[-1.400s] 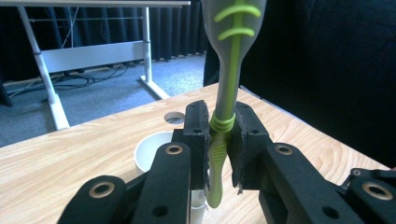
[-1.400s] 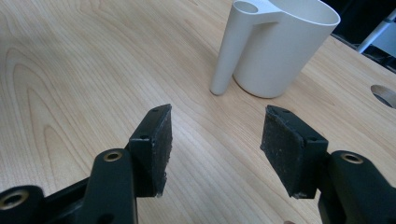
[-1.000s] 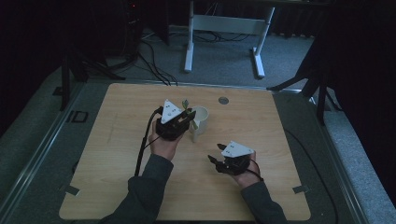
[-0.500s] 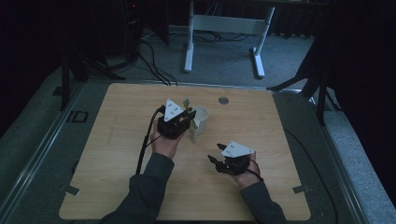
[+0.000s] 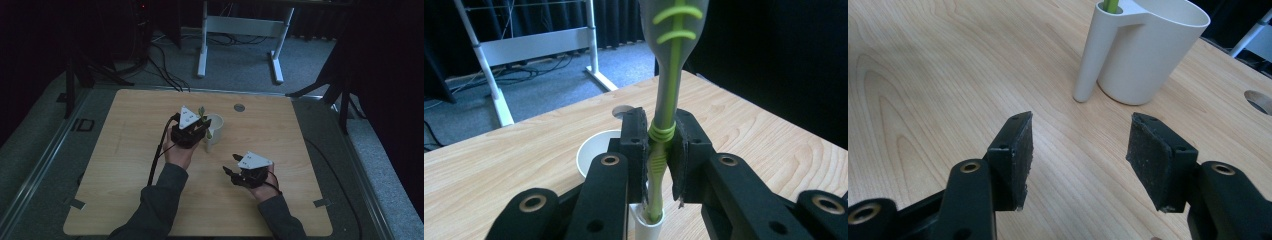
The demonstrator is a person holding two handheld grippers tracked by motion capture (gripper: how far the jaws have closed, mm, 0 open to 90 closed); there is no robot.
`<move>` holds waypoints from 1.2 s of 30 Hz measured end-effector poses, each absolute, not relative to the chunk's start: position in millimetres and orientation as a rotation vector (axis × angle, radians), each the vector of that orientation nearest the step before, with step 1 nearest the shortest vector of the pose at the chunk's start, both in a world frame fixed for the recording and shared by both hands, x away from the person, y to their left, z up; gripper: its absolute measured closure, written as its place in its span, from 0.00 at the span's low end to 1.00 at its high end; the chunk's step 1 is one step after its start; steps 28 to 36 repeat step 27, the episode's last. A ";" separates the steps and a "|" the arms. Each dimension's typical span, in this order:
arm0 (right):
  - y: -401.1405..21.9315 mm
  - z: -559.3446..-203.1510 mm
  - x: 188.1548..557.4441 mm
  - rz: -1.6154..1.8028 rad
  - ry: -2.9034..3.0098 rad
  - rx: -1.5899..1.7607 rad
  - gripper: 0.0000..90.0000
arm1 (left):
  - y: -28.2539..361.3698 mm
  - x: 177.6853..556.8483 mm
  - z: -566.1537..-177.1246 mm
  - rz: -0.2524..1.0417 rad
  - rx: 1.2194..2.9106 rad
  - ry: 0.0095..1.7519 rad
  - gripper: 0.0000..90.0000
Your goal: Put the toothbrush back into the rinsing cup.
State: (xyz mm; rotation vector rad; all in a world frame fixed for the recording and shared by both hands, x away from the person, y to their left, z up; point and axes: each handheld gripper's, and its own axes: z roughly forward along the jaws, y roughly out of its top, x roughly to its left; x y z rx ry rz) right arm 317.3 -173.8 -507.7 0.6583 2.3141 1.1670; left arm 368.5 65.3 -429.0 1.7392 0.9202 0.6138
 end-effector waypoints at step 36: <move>-172.2 -507.8 317.1 1.170 2.315 0.656 0.48 | 64.8 369.1 -443.9 0.615 1.808 1.039 0.22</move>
